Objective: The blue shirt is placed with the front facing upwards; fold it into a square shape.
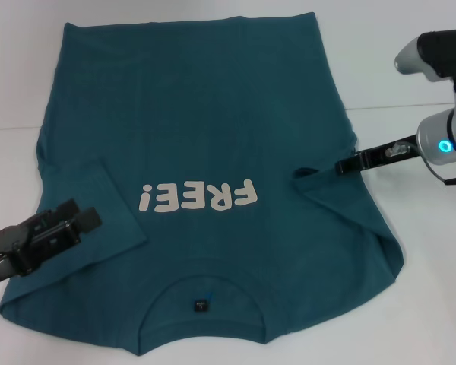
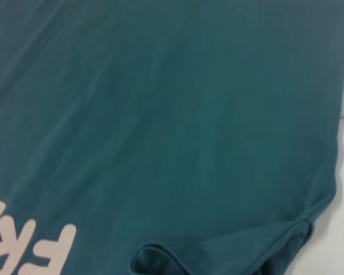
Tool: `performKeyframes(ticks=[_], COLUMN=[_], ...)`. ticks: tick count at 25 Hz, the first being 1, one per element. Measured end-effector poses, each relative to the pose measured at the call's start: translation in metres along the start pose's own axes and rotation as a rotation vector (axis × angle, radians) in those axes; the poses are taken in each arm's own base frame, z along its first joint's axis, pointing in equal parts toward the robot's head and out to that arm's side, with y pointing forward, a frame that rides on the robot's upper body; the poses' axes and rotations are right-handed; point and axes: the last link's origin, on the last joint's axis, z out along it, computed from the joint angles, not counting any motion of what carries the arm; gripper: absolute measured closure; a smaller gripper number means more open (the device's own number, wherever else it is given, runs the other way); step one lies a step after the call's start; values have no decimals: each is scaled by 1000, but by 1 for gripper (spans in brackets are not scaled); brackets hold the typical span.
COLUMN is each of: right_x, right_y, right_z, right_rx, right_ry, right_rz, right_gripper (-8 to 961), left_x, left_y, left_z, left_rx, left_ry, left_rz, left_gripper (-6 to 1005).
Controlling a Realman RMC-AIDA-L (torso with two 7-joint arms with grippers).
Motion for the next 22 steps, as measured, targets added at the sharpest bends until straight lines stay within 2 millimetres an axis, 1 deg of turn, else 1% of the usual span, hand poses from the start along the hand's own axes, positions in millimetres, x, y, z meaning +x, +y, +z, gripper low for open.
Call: performKeyframes(ticks=[4,11,16,22], right_x=[3,3,3,4], right_y=[2,3,9,11], right_z=[5,8,11,12], right_rx=[12,23,15,8], right_ry=[10,6,11,18], right_rz=[-17,-25,-37,-34], right_gripper=[267,267,266,356], left_x=[0,-2,-2,-2], left_y=[0,0,0,0], left_z=[0,0,1,2], left_rx=[0,-2,-5,-6], left_ry=[0,2,2,2], left_rz=[0,-10,-11,-10], left_gripper=[111,111,111,111])
